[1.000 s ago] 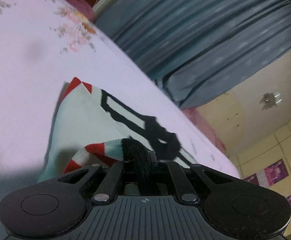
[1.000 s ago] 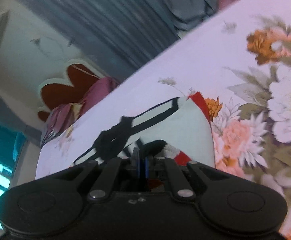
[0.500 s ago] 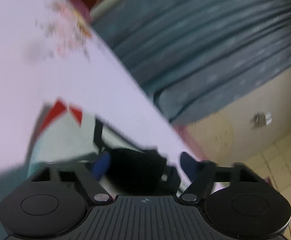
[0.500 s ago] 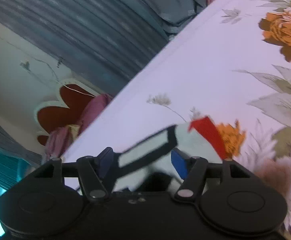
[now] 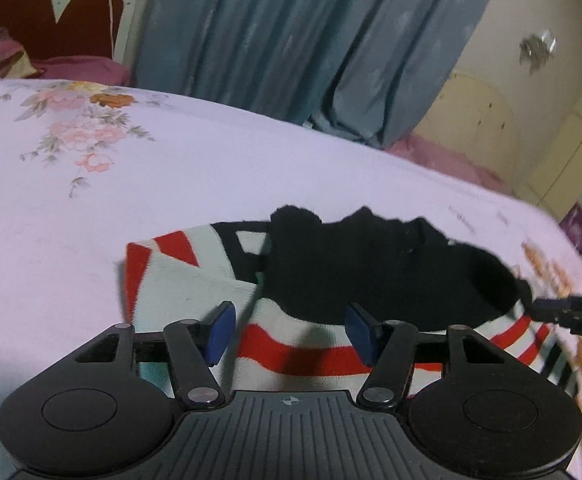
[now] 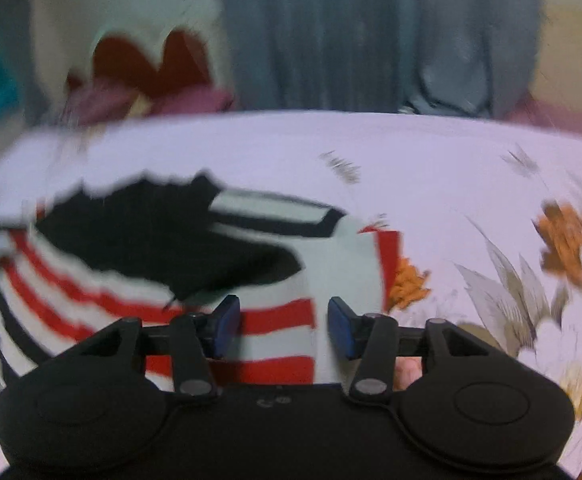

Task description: Fold small clothes

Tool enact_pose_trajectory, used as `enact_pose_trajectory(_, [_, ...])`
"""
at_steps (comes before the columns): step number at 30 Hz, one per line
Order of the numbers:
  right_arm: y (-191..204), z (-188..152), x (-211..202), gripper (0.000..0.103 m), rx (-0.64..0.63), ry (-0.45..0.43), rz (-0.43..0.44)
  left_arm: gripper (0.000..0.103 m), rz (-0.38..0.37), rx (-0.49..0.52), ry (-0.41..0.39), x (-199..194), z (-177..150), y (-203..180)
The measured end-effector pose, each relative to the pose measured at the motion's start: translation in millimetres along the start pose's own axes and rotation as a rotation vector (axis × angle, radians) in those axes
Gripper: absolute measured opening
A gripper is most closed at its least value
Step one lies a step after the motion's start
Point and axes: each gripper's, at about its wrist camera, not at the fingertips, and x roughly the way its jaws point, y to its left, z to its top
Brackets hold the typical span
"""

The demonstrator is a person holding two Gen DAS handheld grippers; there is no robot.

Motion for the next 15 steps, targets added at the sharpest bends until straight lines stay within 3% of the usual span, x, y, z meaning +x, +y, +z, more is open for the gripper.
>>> enact_pose_trajectory(5, [13, 29, 39, 0.047, -0.022, -0.008, -0.073, 0.060, 0.016, 0.006, -0.008, 16, 9, -2])
enact_pose_trajectory(7, [11, 38, 52, 0.041, 0.018, 0.000, -0.060, 0.060, 0.019, 0.006, 0.000, 24, 13, -3])
enact_pose_trajectory(8, [10, 40, 55, 0.033, 0.045, -0.003, -0.043, 0.055, 0.025, 0.017, 0.005, 27, 15, -4])
enact_pose_trajectory(10, [6, 43, 58, 0.014, 0.087, 0.000, -0.053, 0.032, 0.056, 0.045, 0.022, 32, 18, -8])
enact_pose_trajectory(11, [5, 44, 59, 0.005, 0.102, -0.001, -0.062, 0.013, 0.085, 0.061, 0.026, 34, 19, -9])
enact_pose_trajectory(12, [4, 44, 59, 0.005, 0.115, 0.000, -0.064, 0.004, 0.112, 0.072, 0.022, 33, 19, -10])
enact_pose_trajectory(15, [7, 43, 47, 0.004, 0.102, -0.054, -0.082, 0.004, 0.091, 0.057, -0.089, 12, 15, -12])
